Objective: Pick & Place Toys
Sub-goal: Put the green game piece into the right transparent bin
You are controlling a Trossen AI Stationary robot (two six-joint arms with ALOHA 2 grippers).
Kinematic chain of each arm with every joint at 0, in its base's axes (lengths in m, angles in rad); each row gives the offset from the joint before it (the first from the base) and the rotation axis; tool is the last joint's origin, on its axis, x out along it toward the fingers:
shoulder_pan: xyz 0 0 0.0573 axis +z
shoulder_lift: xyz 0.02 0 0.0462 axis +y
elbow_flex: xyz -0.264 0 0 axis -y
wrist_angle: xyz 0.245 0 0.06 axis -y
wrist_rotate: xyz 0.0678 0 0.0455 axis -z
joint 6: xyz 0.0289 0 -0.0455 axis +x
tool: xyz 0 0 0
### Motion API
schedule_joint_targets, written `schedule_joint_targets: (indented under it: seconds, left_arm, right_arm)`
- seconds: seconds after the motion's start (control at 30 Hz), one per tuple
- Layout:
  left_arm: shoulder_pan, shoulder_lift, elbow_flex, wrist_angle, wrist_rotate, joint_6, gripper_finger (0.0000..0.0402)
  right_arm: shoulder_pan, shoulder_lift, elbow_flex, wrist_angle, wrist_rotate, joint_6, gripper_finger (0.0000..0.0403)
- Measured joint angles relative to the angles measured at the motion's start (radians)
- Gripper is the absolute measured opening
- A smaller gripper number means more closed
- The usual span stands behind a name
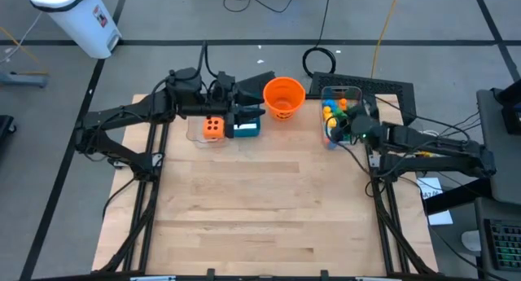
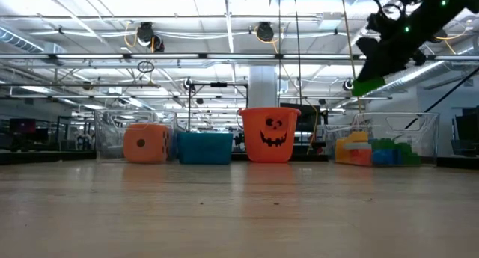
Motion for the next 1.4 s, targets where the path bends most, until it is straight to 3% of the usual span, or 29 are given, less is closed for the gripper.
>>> schedule_joint_targets:
  seconds: [0.17, 0.6, 0.9, 1.2, 1.4]
  left_arm:
    - [0.000, 0.000, 0.000, -0.027, 0.000, 0.001, 0.0202]
    - [0.000, 0.000, 0.000, -0.036, -0.001, 0.008, 0.0202]
    - [0.000, 0.000, 0.000, -0.035, -0.001, 0.004, 0.0202]
    - [0.000, 0.000, 0.000, -0.035, -0.001, 0.002, 0.0202]
    - [0.000, 0.000, 0.000, -0.035, -0.020, 0.001, 0.0202]
  right_arm:
    - [-0.013, -0.003, -0.084, 0.002, 0.098, 0.037, 0.0108]
    - [-0.190, -0.003, -0.238, 0.037, 0.095, 0.125, 0.0108]
    - [-0.310, -0.005, -0.333, 0.151, -0.029, 0.147, 0.0108]
    - [-0.371, -0.005, -0.344, 0.159, -0.041, 0.116, 0.0108]
    - [-0.415, -0.005, -0.344, 0.158, -0.066, 0.109, 0.0165]
